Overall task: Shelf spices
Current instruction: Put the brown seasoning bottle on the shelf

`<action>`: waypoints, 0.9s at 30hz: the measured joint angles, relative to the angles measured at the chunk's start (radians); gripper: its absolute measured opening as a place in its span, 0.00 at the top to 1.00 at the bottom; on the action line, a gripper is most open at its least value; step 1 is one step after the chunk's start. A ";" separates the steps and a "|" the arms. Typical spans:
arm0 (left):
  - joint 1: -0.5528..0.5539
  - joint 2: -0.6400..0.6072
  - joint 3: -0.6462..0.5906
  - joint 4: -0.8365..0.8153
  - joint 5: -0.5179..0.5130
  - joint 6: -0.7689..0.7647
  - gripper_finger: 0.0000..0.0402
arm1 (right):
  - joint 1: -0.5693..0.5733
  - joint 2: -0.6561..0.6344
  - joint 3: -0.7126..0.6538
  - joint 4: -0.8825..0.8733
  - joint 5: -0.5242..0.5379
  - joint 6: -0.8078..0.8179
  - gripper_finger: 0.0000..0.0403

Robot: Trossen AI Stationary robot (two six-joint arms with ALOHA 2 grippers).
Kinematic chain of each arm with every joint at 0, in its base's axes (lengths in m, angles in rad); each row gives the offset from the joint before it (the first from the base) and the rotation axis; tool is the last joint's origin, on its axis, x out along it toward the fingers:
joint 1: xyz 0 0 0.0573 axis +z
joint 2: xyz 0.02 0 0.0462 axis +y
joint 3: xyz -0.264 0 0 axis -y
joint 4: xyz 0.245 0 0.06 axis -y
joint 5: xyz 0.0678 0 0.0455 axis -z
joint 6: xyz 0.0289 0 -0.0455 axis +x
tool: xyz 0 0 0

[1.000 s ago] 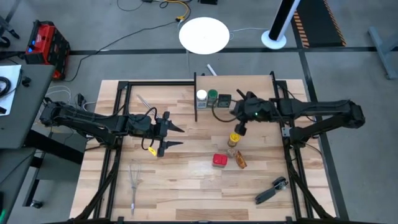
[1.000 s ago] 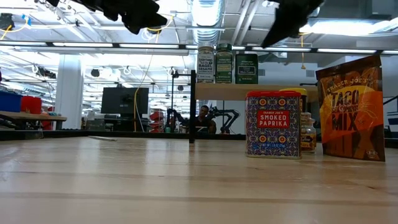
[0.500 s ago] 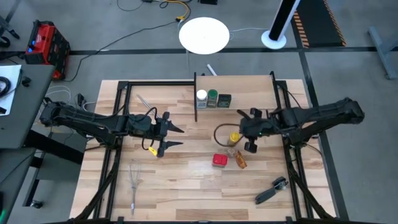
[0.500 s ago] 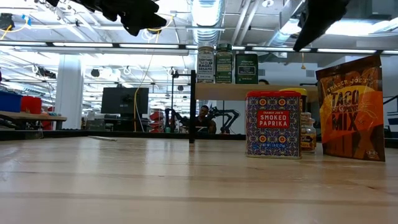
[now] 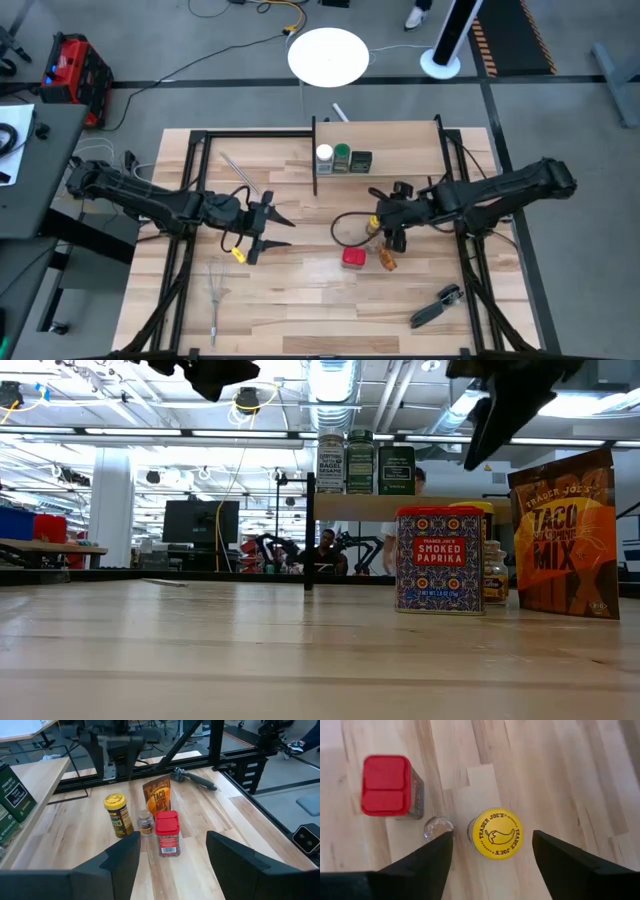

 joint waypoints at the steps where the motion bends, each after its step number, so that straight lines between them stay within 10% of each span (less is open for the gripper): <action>1: -0.003 0.000 0.000 0.000 -0.003 0.000 0.45 | 0.000 0.014 0.000 0.001 0.000 -0.008 0.31; 27: -0.008 0.000 0.000 0.002 -0.013 0.000 0.45 | -0.008 0.118 0.051 -0.045 0.036 -0.070 0.30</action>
